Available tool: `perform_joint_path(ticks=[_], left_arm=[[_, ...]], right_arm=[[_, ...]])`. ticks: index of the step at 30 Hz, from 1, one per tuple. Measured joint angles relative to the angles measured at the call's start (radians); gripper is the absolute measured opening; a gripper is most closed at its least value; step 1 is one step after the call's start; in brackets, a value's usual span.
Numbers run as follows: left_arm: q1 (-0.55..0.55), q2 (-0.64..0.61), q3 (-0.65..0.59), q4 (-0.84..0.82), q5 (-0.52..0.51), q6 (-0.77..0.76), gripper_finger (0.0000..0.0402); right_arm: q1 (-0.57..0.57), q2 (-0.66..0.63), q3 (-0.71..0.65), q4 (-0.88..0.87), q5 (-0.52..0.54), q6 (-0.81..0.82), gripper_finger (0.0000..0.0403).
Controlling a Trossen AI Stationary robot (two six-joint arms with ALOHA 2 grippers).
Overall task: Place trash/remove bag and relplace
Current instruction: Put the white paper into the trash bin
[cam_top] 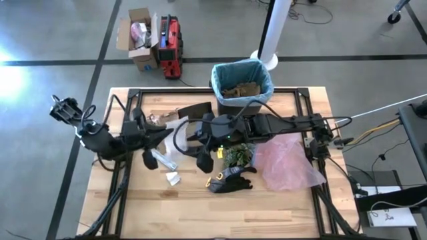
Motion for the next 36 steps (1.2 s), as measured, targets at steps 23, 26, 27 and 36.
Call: perform_joint_path(ticks=[23,26,27,36], left_arm=[[0.0,0.047,-0.001,0.312,0.135,0.211,0.0015],[-0.001,0.037,-0.001,0.307,0.158,0.21,0.0039],[-0.003,0.033,-0.001,0.301,0.158,0.21,0.0051],[-0.015,-0.045,-0.001,0.173,0.157,0.143,0.0175]], right_arm=[[-0.004,0.002,0.0,0.232,-0.14,0.026,0.0018],[-0.004,-0.006,0.0,0.231,-0.133,0.002,0.0011],[-0.004,-0.011,0.0,0.23,-0.129,-0.003,0.0009],[-0.046,-0.117,0.001,0.061,-0.017,-0.039,0.0001]])
